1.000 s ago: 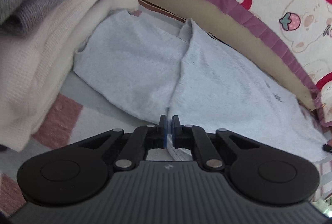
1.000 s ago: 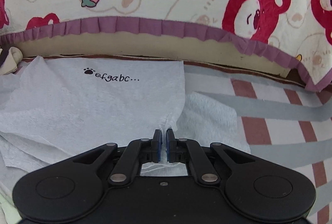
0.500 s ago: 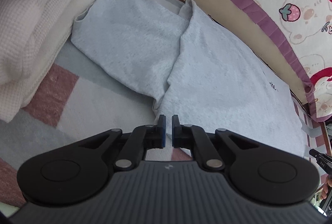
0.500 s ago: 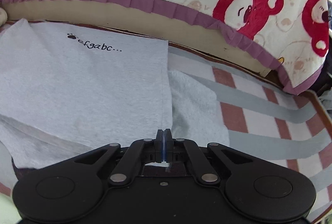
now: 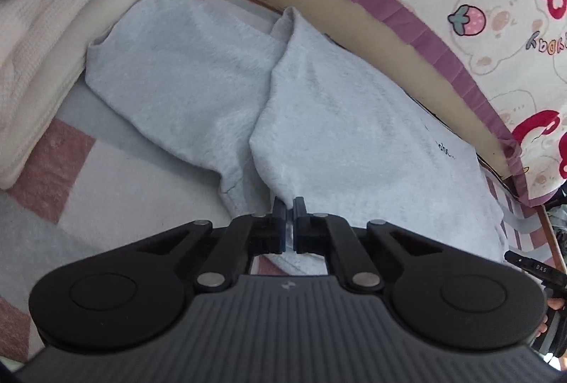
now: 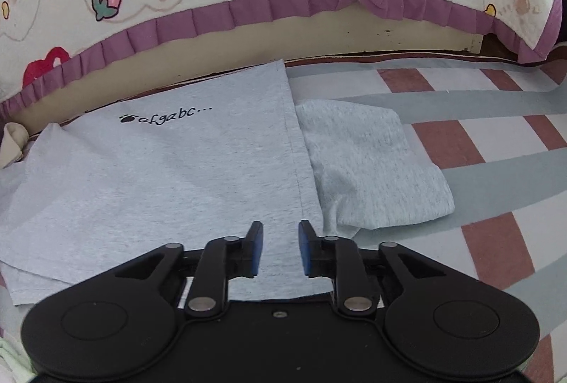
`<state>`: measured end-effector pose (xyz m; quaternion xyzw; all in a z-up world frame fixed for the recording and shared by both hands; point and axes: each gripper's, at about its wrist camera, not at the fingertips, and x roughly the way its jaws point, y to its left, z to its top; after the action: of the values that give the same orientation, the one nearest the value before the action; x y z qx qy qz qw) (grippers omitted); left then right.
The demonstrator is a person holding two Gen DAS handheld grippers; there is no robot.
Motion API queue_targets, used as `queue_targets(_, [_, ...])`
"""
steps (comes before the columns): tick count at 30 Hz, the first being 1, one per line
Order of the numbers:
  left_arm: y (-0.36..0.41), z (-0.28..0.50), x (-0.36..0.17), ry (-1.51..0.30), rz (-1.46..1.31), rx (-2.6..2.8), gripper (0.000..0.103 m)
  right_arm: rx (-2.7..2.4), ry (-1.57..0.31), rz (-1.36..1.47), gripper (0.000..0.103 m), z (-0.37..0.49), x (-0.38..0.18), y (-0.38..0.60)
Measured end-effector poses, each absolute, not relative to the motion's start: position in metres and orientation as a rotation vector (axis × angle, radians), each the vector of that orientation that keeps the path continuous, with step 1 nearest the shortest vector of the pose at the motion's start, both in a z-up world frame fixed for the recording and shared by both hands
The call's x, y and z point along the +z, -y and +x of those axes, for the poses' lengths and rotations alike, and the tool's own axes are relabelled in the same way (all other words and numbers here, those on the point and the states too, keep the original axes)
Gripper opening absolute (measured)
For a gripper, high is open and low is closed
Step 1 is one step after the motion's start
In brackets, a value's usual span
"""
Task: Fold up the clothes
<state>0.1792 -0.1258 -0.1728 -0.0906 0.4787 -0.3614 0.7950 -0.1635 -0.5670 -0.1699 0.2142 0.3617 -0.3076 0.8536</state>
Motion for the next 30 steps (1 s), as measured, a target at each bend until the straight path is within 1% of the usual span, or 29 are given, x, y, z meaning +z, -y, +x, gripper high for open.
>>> queue_targets(2, [0.128,0.173,-0.162,-0.977,-0.168,-0.786,0.002,-0.672,-0.786,0.469,0.044,-0.164,-0.178,0.573])
queue_targets(5, [0.13,0.173,-0.162,-0.983,-0.201,-0.818,0.002,-0.657,-0.769,0.62,0.045,-0.175,-0.191,0.58])
queue_targets(7, [0.131,0.176,-0.169,-1.004,-0.237,-0.835,0.002,-0.641,-0.746,0.64,0.046,-0.178,-0.192,0.578])
queue_targets(8, [0.133,0.177,-0.173,-1.02,-0.263,-0.853,0.002,-0.632,-0.733,0.643,0.048,-0.178,-0.192,0.577])
queue_targets(10, [0.135,0.179,-0.181,-1.038,-0.296,-0.869,0.003,-0.616,-0.709,0.649,0.048,-0.18,-0.191,0.575])
queue_targets(11, [0.137,0.179,-0.183,-1.039,-0.298,-0.871,0.003,-0.607,-0.697,0.652,0.043,-0.18,-0.19,0.575])
queue_targets(12, [0.139,0.177,-0.183,-1.029,-0.27,-0.869,0.003,-0.599,-0.685,0.655,0.026,-0.181,-0.19,0.574])
queue_targets(13, [0.142,0.175,-0.183,-1.018,-0.238,-0.864,0.004,-0.59,-0.673,0.657,0.017,-0.181,-0.189,0.573])
queue_targets(15, [0.147,0.168,-0.183,-0.987,-0.151,-0.838,0.004,-0.573,-0.649,0.663,0.011,-0.183,-0.188,0.571])
queue_targets(17, [0.152,0.164,-0.184,-0.967,-0.094,-0.826,0.007,-0.557,-0.624,0.668,0.011,-0.184,-0.188,0.569])
queue_targets(19, [0.156,0.164,-0.19,-0.973,-0.08,-0.825,0.018,-0.545,-0.611,0.673,0.011,-0.185,-0.187,0.567])
queue_targets(20, [0.159,0.165,-0.194,-0.976,-0.076,-0.823,0.02,-0.543,-0.614,0.674,0.011,-0.185,-0.186,0.568])
queue_targets(21, [0.161,0.165,-0.197,-0.98,-0.072,-0.82,0.021,-0.542,-0.617,0.675,0.017,-0.185,-0.185,0.568])
queue_targets(22, [0.164,0.166,-0.2,-0.981,-0.065,-0.818,0.021,-0.541,-0.619,0.676,0.018,-0.185,-0.185,0.568])
queue_targets(23, [0.165,0.165,-0.199,-0.973,-0.044,-0.819,0.021,-0.54,-0.622,0.677,0.026,-0.184,-0.184,0.568])
queue_targets(24, [0.167,0.164,-0.197,-0.964,-0.024,-0.82,0.019,-0.538,-0.625,0.679,0.039,-0.184,-0.184,0.568])
queue_targets(25, [0.168,0.163,-0.196,-0.955,-0.004,-0.821,0.007,-0.537,-0.628,0.68,0.044,-0.184,-0.183,0.568])
queue_targets(26, [0.17,0.163,-0.194,-0.946,0.017,-0.821,0.004,-0.536,-0.631,0.681,0.046,-0.184,-0.183,0.569])
queue_targets(27, [0.171,0.162,-0.192,-0.937,0.032,-0.822,0.004,-0.534,-0.634,0.682,0.036,-0.184,-0.182,0.569])
queue_targets(28, [0.17,0.162,-0.187,-0.924,0.021,-0.824,0.004,-0.533,-0.636,0.684,0.019,-0.184,-0.181,0.569])
queue_targets(29, [0.167,0.163,-0.179,-0.91,-0.011,-0.827,0.004,-0.532,-0.639,0.685,0.013,-0.184,-0.181,0.569])
queue_targets(30, [0.164,0.164,-0.171,-0.896,-0.051,-0.822,0.004,-0.531,-0.642,0.686,0.013,-0.183,-0.18,0.569])
